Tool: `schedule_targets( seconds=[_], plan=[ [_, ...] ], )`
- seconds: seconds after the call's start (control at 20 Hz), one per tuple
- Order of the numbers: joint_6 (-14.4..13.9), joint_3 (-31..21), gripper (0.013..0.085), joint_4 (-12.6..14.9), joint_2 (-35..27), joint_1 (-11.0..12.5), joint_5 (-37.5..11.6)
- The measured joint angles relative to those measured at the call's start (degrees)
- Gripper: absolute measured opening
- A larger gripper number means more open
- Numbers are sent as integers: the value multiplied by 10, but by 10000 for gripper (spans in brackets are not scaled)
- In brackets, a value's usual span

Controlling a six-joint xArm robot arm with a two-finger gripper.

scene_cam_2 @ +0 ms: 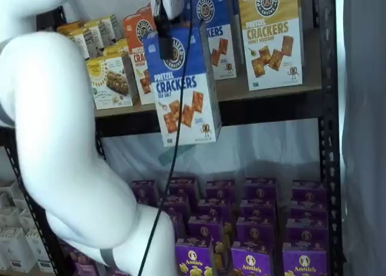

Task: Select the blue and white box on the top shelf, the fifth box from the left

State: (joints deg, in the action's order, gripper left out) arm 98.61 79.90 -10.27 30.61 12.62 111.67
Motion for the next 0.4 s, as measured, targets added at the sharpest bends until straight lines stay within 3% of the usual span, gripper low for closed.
schedule_targets(
  seconds=[0.4],
  plan=[
    [17,-64,610,-10,38,16,-20]
  ],
)
